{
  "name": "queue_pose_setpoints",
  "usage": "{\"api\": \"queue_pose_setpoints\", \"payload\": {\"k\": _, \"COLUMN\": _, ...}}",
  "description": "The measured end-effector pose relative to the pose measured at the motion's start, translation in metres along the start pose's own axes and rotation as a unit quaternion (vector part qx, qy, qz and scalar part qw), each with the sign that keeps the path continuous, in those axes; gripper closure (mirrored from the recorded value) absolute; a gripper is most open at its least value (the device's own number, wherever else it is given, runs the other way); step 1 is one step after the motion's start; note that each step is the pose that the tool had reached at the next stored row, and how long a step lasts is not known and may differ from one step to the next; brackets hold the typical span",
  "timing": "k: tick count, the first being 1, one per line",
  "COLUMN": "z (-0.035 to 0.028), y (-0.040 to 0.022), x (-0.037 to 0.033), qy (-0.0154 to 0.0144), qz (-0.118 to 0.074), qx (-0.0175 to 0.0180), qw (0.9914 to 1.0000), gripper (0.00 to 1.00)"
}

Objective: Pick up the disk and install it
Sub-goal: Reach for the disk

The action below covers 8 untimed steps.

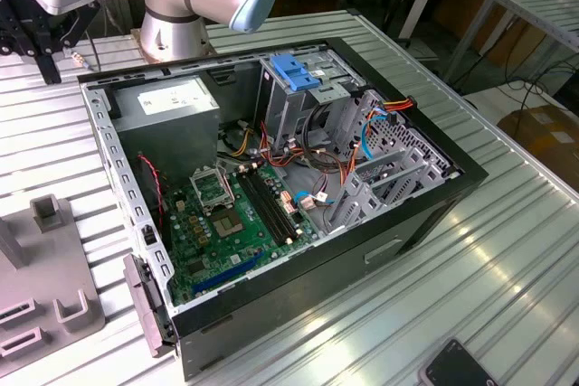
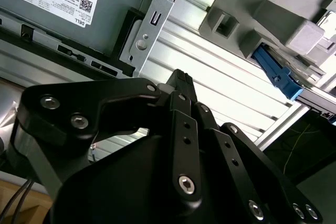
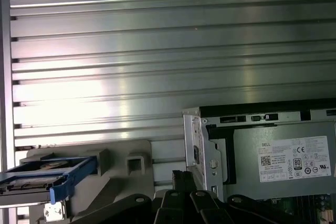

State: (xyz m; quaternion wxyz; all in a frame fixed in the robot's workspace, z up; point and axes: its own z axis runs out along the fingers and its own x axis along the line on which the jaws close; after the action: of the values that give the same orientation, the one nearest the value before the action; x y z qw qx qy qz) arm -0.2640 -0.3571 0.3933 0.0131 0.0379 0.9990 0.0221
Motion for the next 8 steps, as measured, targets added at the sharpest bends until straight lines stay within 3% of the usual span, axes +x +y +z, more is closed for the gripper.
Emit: {"api": "queue_pose_setpoints", "payload": {"k": 8, "z": -0.0001, "y": -0.0001, "x": 0.0011, "qy": 0.0, "qz": 0.0, "qx": 0.0, "qw": 1.0, "gripper": 0.9}}
